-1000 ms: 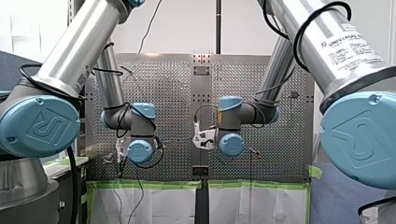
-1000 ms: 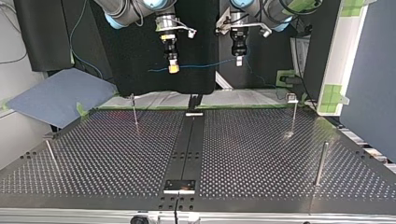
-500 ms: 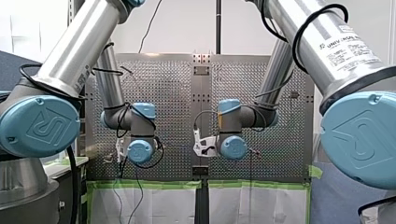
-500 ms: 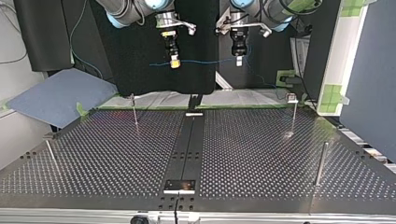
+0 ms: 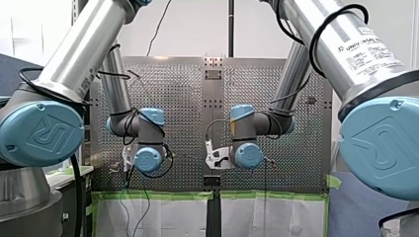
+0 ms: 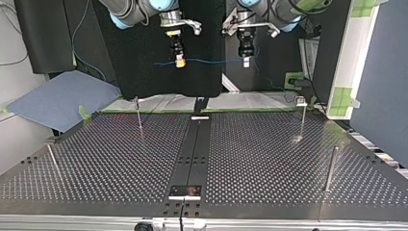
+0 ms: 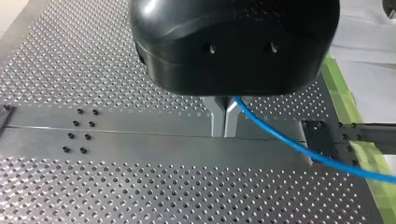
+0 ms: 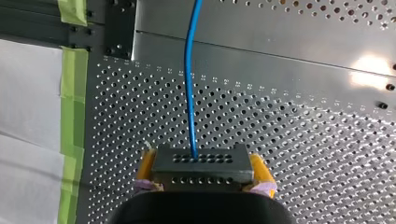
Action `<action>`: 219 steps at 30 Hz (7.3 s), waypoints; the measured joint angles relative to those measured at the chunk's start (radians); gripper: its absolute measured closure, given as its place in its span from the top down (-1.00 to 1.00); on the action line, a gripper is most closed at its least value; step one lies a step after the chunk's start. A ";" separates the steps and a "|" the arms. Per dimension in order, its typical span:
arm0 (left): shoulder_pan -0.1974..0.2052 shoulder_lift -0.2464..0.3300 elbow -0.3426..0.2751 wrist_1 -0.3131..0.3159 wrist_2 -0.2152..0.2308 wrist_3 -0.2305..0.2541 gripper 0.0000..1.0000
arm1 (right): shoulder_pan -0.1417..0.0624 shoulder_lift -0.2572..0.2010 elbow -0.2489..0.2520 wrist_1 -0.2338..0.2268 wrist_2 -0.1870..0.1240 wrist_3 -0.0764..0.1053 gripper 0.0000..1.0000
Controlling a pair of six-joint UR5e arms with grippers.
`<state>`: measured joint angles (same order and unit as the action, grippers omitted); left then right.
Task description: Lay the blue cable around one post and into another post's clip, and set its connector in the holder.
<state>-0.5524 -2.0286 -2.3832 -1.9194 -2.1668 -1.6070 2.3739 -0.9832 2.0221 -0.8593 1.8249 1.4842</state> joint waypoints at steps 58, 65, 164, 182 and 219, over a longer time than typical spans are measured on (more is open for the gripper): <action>0.275 0.498 0.081 -0.399 0.018 -0.111 -1.00 | 0.008 -0.191 -0.214 0.118 -0.052 0.101 -1.00; 0.292 0.530 0.107 -0.429 0.017 -0.128 -1.00 | 0.016 -0.191 -0.278 0.158 -0.061 0.083 -1.00; 0.830 0.557 0.577 -0.725 0.519 -0.548 -1.00 | 0.045 -0.112 -0.838 0.444 -0.173 0.082 -1.00; 0.828 0.472 0.578 -0.722 0.569 -0.514 -1.00 | 0.034 -0.033 -0.920 0.471 -0.185 0.093 -1.00; 0.806 0.331 0.560 -0.697 0.626 -0.533 -1.00 | -0.037 0.098 -0.905 0.548 -0.179 0.103 -1.00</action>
<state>0.2540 -1.6972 -1.8229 -2.6168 -1.5410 -2.1403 2.3369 -0.8855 1.1171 -0.3111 1.6456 1.5874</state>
